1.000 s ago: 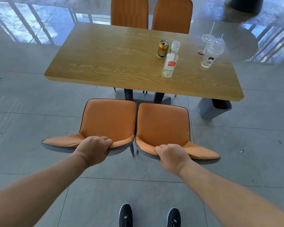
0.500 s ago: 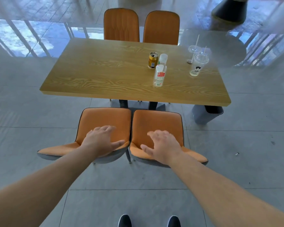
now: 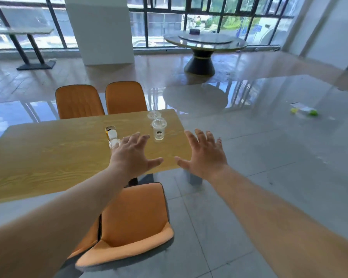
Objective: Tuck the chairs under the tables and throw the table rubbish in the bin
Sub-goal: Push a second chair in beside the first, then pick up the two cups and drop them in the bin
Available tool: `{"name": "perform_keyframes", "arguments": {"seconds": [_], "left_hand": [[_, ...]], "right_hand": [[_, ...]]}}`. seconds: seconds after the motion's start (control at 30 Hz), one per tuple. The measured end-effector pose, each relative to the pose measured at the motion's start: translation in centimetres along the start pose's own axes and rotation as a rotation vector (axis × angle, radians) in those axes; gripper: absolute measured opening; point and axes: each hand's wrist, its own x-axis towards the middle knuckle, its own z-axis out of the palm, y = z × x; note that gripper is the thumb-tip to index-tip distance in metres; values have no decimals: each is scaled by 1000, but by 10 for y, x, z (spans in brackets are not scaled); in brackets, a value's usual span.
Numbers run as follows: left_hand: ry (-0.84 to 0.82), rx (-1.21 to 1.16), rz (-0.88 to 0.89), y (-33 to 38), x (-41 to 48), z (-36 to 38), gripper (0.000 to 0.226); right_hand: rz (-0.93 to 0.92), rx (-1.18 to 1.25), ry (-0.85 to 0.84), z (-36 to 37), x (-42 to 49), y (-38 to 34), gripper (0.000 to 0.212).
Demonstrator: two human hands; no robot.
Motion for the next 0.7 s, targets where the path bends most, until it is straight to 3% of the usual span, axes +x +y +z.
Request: {"name": "perform_keyframes", "arguments": {"seconds": [0.37,0.53,0.7], "left_hand": [[-4,-99,-43,242,118,39,109],[-11,-105,-86,284,174,65,104],[-15,-106,-196,283,254,109,103]], "right_hand": [[35,-44,-27,-52,34,281,103],[-5,-40,-61,-41,94,337,102],[-141,-35,-98,-3,188,355,101]]}}
